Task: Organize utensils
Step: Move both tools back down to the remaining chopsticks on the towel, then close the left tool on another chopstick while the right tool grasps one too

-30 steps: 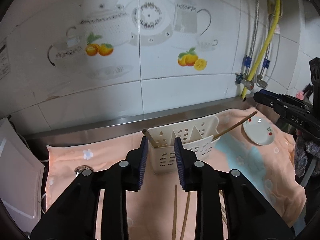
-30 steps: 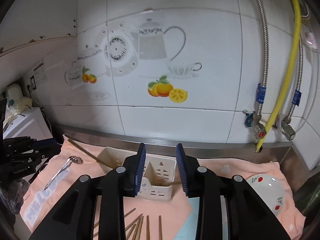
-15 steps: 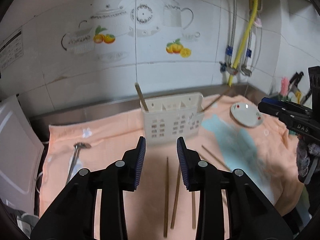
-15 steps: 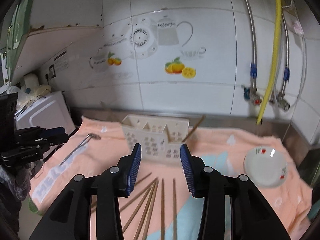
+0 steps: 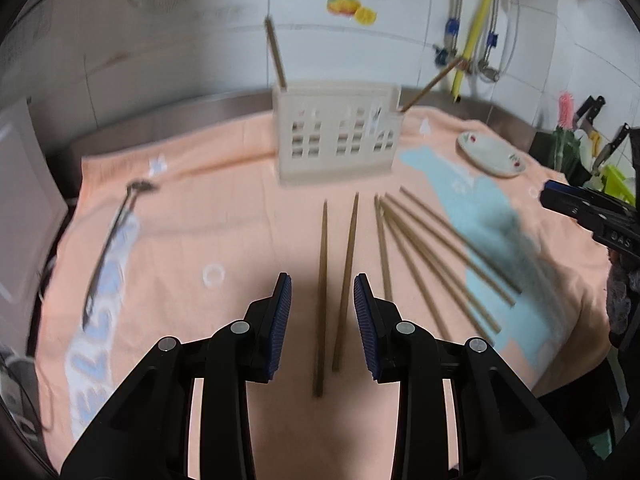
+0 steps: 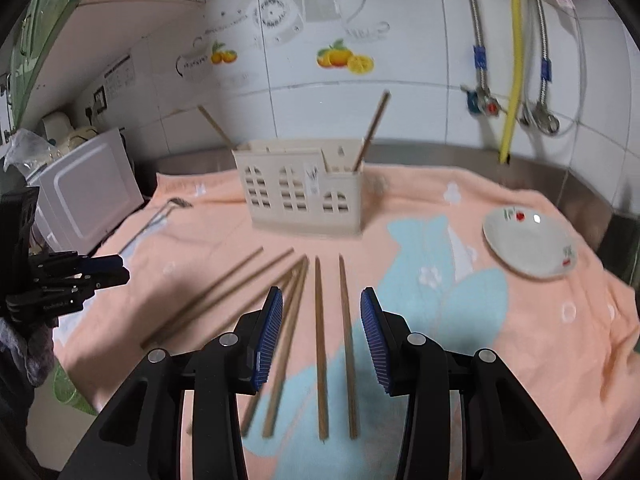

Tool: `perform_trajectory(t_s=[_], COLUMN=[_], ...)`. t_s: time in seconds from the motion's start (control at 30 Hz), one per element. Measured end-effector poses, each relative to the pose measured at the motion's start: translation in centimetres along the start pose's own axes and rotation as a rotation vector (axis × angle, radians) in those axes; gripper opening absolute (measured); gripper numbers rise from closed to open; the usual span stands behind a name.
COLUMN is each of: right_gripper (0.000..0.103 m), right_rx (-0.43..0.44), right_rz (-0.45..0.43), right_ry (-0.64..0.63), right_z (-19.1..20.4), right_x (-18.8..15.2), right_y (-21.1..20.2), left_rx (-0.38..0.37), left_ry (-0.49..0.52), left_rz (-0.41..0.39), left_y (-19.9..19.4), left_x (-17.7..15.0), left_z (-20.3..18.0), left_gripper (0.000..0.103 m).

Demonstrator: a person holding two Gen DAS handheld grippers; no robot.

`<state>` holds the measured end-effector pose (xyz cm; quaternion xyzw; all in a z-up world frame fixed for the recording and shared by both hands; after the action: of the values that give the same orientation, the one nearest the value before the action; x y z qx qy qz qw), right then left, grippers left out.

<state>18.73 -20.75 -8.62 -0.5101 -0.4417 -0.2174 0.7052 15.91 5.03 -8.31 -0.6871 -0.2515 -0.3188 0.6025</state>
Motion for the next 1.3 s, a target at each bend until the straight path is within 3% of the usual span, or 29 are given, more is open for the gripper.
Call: perform_trajectory(t_s=[0.37,0.63,0.83,1.07,1.3], right_gripper=[0.039,0.032,0.023,0.015,0.013], right_rx=[-0.035,-0.024,-0.026,-0.031,-0.036], right_rz=[0.118,0.167,0.195,0.225,0.238], right_ry=[0.015,0.011,-0.001,-0.001,-0.006], right_z=[-1.2,-1.1,-1.1,-1.4,-1.6], right_x=[-5.1,-6.0,-6.1,-6.2,-6.4], right_y=[2.9,5.3,6.6,8.1,8.6], left_rx=[-0.023,-0.033,-0.042,-0.044,-0.039], left_ry=[-0.043,-0.058,-0.058,-0.060,-0.061], left_rz=[0.071,0.096,0.110,0.126,0.138], left_y=[2.6,4.0,4.9,5.7,6.5], left_x=[-2.4,-2.6,-2.5,-2.4,-2.1], left_z=[0.4,0.0,-0.1,0.0,0.2], left_gripper=[0.033,0.032,0.023,0.019,0.019])
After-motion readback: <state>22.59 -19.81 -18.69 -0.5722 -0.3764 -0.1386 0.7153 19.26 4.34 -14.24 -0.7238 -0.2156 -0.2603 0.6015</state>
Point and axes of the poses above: each gripper's, at about its wrist camera, not at the fingertips, and y roughly the way its jaws point, z to its left, x to its top, the point moved 1 cm from there along y, roughly the way its jaws point, and after that the axes turned 2 degrees about -z, right-handed, at the moved point
